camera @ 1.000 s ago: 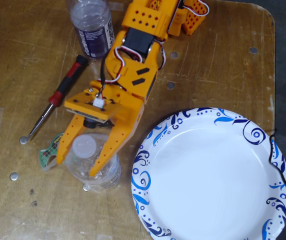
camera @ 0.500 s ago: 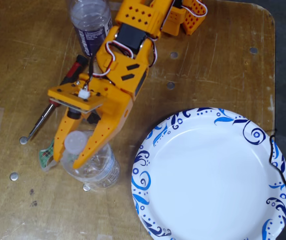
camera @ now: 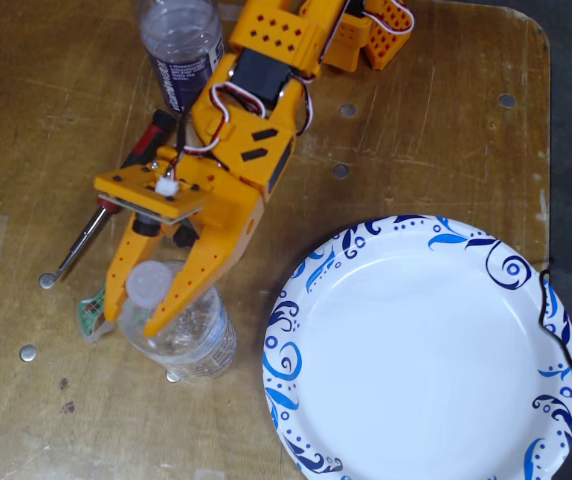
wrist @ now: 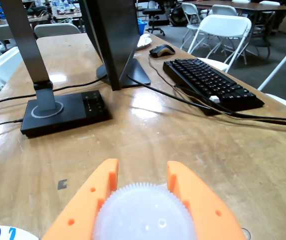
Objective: Move the bottles to the plate
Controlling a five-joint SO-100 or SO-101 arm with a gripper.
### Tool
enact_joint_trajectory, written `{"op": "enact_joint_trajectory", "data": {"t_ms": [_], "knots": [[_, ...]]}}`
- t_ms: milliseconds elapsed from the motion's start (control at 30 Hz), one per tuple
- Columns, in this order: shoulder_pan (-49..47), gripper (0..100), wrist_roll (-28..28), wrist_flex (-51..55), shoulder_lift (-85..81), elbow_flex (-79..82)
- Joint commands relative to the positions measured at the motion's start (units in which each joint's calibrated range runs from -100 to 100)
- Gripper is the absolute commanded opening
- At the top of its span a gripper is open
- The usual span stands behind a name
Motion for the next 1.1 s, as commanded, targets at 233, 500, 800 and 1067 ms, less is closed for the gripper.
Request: {"op": "enact_joint_trajectory", "data": {"t_ms": [233,500,800,1067], "knots": [[-1.2,8,0.2,-0.2,-13.7,-2.6],[-11.6,8,0.2,7.9,-20.4,-1.9],[-22.7,8,0.2,19.3,-27.6,-1.8],[-29.3,8,0.2,23.3,-32.8,5.9]]}}
